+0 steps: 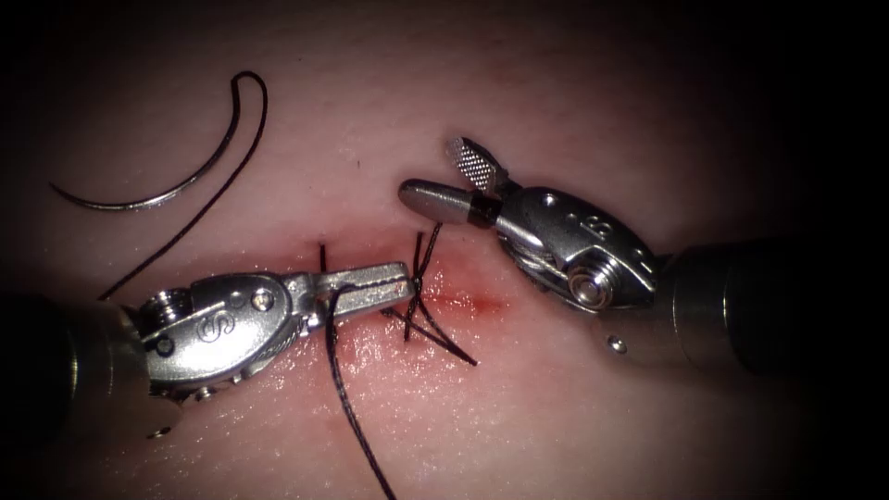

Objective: Wound Closure
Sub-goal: Use the left hand to loop the suture thread once counter-clockwise around the right hand

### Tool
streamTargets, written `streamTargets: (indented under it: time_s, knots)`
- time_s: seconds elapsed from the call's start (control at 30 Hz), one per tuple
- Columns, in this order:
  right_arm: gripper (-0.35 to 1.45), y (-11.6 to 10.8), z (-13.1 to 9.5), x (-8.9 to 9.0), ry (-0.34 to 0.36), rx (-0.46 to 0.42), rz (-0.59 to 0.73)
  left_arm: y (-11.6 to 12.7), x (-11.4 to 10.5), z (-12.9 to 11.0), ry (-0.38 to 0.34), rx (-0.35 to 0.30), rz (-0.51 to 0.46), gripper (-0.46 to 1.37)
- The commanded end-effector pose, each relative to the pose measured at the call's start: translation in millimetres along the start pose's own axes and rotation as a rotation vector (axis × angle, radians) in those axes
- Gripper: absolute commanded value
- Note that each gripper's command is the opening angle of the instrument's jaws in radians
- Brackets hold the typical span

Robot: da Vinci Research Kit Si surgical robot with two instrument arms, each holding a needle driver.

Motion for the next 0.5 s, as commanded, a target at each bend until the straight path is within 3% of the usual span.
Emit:
streamTargets:
  time_s: [0.03,0.37,0.43,0.5]
  knots:
    - [0.88,0.0,0.0,0.0,-0.001,0.001,0.0,0.0,0.0,0.0,0.001,-0.002,0.006,-0.35]
    - [1.04,-1.1,0.7,-0.4,-0.053,0.049,-0.008,-0.5,1.0,0.2,-0.001,-0.013,0.04,-0.35]
    - [0.98,-1.7,1.0,-0.7,-0.059,0.077,-0.008,-0.6,1.4,0.2,-0.003,-0.021,0.037,-0.35]
    - [0.78,-2.1,1.2,-1.1,-0.08,0.106,-0.009,-0.7,1.8,0.4,-0.004,-0.035,0.041,-0.35]
